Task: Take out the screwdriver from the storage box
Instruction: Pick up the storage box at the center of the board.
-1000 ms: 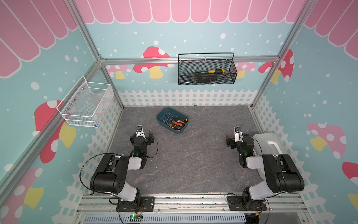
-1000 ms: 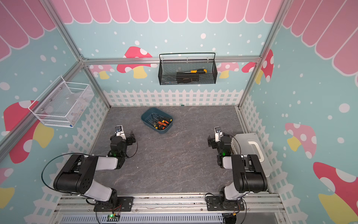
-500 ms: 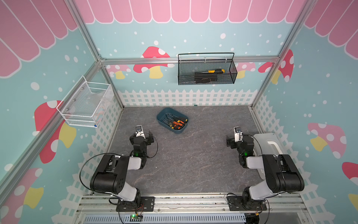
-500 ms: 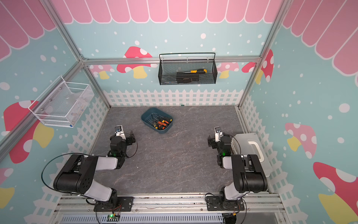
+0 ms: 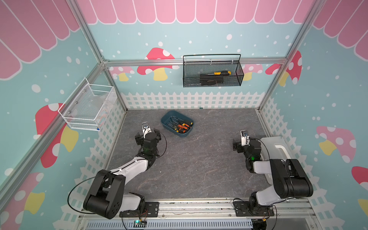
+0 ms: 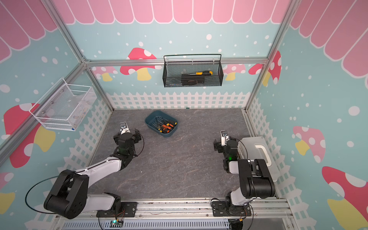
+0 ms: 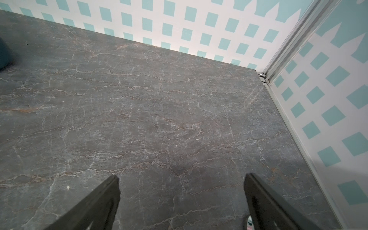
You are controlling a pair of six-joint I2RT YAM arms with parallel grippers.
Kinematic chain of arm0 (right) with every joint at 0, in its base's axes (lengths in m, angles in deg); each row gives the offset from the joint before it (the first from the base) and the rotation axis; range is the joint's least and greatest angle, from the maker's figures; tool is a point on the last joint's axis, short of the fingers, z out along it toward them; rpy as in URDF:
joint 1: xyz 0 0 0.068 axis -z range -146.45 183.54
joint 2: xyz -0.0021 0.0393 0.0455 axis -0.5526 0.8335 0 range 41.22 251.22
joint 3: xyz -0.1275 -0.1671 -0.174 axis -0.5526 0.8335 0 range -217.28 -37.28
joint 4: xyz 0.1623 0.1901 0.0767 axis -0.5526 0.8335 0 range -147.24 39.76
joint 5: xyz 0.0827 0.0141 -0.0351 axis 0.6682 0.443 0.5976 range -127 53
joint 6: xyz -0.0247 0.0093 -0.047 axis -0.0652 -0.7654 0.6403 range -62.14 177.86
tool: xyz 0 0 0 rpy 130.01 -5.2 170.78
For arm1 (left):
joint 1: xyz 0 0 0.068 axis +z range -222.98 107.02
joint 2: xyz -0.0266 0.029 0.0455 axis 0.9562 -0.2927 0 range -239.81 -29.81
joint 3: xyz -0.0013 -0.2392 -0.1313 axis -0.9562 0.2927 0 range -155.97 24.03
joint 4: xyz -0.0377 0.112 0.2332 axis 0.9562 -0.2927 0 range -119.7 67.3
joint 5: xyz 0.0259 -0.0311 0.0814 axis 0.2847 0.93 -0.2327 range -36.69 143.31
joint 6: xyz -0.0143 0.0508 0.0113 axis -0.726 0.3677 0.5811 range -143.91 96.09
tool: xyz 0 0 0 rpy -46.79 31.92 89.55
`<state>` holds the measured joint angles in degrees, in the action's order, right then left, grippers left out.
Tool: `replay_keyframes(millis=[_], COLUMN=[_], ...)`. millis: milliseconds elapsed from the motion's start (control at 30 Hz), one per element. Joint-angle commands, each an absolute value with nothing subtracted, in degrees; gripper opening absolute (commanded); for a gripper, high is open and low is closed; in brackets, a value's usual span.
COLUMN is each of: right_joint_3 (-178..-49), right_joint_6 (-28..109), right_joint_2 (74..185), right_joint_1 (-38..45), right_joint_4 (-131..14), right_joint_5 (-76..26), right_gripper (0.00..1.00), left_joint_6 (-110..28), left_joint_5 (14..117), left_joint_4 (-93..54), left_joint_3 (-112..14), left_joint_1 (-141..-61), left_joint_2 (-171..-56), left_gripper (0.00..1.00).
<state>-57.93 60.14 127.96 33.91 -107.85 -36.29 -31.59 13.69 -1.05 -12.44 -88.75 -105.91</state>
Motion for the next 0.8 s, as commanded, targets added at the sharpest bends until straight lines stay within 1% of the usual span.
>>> replay_keyframes(millis=[0, 67, 133, 267, 400, 533, 633, 700, 767], right_joint_3=[-56.7, -56.5, -56.7, -63.8, -72.8, -82.5, -87.7, -90.3, -90.8], right_joint_6=[58.9, 59.1, 59.0, 56.0, 52.1, 52.6, 52.1, 52.4, 52.6], right_joint_2=[125.8, 124.8, 123.2, 111.5, 105.4, 105.5, 107.0, 108.5, 109.8], right_joint_1=[33.8, 33.8, 33.7, 33.7, 33.6, 33.5, 33.2, 32.7, 32.1], right_joint_4=[-109.0, -108.5, -107.0, -85.6, -70.8, -59.7, -54.6, -51.4, -50.8], right_joint_5=[-37.6, -37.6, -38.1, -40.8, -35.2, -24.9, -19.1, -17.1, -15.6], right_gripper=[0.99, 0.99, 0.99, 0.99, 0.99, 0.99, 0.99, 0.99, 0.99], left_joint_6=[-39.9, -40.5, -41.8, -44.2, -49.5, -54.5, -59.8, -63.7, -66.8], left_joint_5=[6.6, 9.3, 12.4, 17.1, 22.4, 26.4, 32.3, 37.3, 39.6], left_joint_4=[-24.7, -29.9, -37.5, -47.5, -57.4, -65.5, -69.4, -70.0, -70.0], left_joint_3=[-21.1, -25.4, -32.3, -44.8, -58.9, -72.7, -81.1, -83.7, -85.5], left_joint_1=[-89.0, -89.1, -89.1, -90.6, -90.6, -89.8, -87.9, -86.5, -85.8], left_joint_2=[-103.2, -103.2, -105.2, -111.6, -120.8, -131.9, -140.0, -144.1, -147.3], left_gripper=[0.99, 0.98, 0.99, 0.98, 0.98, 0.98, 0.98, 0.96, 0.96])
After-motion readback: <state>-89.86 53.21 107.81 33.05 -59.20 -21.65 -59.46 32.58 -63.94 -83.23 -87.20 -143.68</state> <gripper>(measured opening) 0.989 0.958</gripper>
